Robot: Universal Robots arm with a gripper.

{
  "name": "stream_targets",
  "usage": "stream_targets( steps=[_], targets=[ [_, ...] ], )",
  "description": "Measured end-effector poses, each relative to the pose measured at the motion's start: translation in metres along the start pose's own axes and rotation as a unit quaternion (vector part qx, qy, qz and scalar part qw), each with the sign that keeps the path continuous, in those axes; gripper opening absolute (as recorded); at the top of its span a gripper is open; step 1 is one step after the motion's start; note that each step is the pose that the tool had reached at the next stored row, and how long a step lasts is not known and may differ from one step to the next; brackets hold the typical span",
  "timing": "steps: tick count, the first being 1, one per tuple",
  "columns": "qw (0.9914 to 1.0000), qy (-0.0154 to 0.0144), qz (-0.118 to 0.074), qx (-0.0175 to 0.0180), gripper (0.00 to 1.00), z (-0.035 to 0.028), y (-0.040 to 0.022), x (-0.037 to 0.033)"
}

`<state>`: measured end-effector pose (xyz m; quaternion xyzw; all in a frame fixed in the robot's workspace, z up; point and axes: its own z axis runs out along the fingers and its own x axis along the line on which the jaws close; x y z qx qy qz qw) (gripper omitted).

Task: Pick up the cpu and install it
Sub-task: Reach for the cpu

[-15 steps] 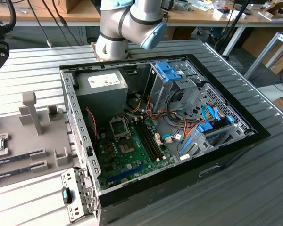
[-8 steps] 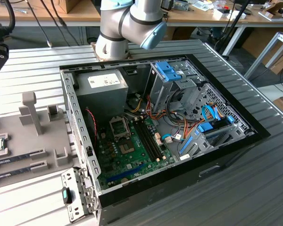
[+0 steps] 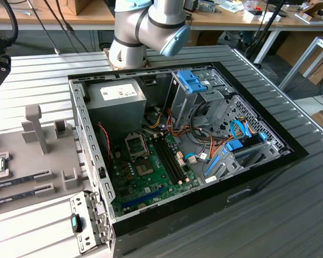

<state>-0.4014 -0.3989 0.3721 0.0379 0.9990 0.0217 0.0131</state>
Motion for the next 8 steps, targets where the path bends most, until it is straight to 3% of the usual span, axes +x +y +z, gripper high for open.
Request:
stream_targets(
  steps=[8],
  targets=[
    [1.0, 0.0, 0.0, 0.0, 0.11, 0.0026, -0.0002, 0.0007]
  ],
)
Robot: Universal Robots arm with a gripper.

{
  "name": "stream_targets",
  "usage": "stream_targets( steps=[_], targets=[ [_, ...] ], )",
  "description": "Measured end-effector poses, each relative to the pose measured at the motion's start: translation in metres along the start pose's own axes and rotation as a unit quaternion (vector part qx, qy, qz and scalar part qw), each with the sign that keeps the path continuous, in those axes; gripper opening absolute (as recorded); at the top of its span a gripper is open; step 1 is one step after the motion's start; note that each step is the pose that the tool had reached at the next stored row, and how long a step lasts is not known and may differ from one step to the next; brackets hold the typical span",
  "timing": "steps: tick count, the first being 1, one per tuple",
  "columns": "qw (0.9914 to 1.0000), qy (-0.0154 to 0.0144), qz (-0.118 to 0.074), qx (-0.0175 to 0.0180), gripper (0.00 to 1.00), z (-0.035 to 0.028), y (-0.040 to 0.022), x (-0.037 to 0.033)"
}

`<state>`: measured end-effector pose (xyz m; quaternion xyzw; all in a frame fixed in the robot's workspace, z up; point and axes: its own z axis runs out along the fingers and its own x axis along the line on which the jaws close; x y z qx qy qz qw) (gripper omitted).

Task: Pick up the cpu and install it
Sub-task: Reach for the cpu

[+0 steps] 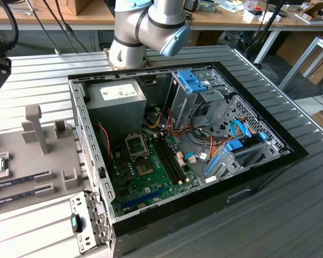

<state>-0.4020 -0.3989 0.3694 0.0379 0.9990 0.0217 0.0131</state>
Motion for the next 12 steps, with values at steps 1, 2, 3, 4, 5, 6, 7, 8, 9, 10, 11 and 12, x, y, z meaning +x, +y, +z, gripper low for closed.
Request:
stream_targets(
  steps=[1, 2, 3, 4, 5, 6, 7, 8, 9, 10, 11, 12],
  targets=[
    [1.0, 0.0, 0.0, 0.0, 0.11, 0.0001, 0.0, 0.0],
    [1.0, 0.0, 0.0, 0.0, 0.11, 0.0003, 0.0, 0.0001],
    [1.0, 0.0002, 0.0, 0.0, 0.11, 0.0005, 0.0, 0.0001],
    [1.0, 0.0012, 0.0, 0.0, 0.11, 0.0007, 0.0, 0.0001],
    [0.99999, 0.0037, 0.0, 0.0003, 0.11, 0.0009, 0.0, 0.0001],
    [0.99996, 0.009, 0.0, 0.0008, 0.11, 0.0012, 0.0, 0.0002],
    [0.99993, 0.0119, 0.001, 0.0015, 0.11, 0.0013, 0.0, 0.0001],
    [0.9999, 0.0143, 0.001, 0.0021, 0.11, 0.0014, -0.0001, 0.0001],
    [0.99985, 0.0172, 0.001, 0.0033, 0.11, 0.0015, 0.0, 0.0001],
    [0.99971, 0.023, 0.001, 0.0068, 0.11, 0.0019, -0.0001, 0.0001],
    [0.99952, 0.026, 0.001, 0.0166, 0.11, 0.0022, -0.0001, 0.0],
    [0.99931, 0.0264, 0.001, 0.0259, 0.11, 0.0024, -0.0001, 0.0001]
  ],
)
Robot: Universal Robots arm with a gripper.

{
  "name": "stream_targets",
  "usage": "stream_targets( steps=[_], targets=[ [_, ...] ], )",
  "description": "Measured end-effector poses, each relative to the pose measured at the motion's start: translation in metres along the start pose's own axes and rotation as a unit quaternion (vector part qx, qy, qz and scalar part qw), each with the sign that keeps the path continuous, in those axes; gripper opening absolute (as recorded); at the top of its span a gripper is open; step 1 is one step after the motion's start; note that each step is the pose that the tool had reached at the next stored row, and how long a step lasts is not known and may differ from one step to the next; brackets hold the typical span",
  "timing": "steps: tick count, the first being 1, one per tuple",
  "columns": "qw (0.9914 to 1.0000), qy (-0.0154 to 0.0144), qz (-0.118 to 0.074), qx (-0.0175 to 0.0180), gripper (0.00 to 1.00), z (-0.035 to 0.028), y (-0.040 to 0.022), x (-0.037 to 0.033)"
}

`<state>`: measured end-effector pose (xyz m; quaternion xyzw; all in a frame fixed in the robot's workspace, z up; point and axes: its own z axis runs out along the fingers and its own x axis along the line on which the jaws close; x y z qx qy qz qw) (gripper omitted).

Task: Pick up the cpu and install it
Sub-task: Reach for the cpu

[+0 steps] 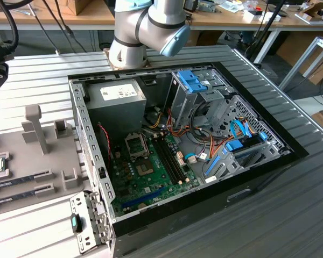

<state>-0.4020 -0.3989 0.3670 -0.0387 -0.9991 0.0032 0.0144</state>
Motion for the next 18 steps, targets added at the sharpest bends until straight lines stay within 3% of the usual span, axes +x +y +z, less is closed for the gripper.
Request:
stream_targets(
  steps=[1, 6, 9, 18],
  targets=[
    [1.0, 0.0, 0.0, 0.003, 0.11, 0.0001, 0.0, 0.0],
    [0.99999, 0.0, -0.001, 0.0033, 0.11, 0.0001, 0.0, 0.0],
    [0.99967, -0.0002, -0.025, 0.0038, 0.11, 0.0001, 0.0, 0.0001],
    [0.99966, -0.0003, -0.026, 0.0037, 0.11, 0.0069, 0.0001, -0.0001]
  ],
)
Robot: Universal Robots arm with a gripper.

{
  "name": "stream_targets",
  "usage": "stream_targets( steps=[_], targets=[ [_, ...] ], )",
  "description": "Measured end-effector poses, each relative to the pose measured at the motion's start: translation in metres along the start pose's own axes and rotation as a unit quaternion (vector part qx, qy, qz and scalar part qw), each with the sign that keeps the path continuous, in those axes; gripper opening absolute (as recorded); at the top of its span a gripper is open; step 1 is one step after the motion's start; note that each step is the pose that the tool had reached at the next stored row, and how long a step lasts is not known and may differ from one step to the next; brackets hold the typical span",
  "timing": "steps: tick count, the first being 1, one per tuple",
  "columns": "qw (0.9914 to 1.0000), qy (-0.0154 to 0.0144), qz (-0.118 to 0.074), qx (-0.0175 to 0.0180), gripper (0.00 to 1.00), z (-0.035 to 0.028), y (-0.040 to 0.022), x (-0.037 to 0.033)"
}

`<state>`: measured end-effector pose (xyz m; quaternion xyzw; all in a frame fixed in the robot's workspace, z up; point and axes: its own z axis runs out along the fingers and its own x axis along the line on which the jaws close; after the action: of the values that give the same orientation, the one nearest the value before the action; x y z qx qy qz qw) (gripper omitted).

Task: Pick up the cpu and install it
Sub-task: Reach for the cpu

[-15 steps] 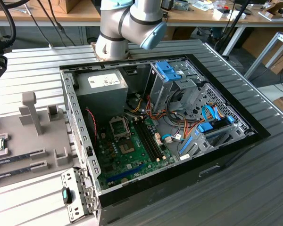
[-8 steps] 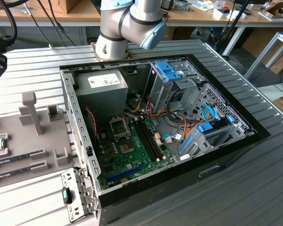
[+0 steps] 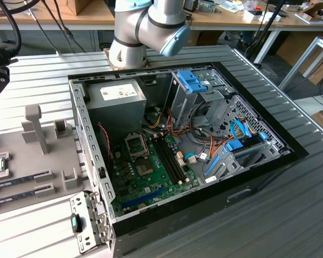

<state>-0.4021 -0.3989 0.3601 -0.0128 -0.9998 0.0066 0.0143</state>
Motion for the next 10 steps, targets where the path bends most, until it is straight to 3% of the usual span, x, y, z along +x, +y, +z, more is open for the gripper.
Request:
stream_targets(
  steps=[10],
  targets=[
    [1.0, 0.0, 0.0, 0.0, 0.11, 0.0059, 0.0001, -0.0002]
  ],
)
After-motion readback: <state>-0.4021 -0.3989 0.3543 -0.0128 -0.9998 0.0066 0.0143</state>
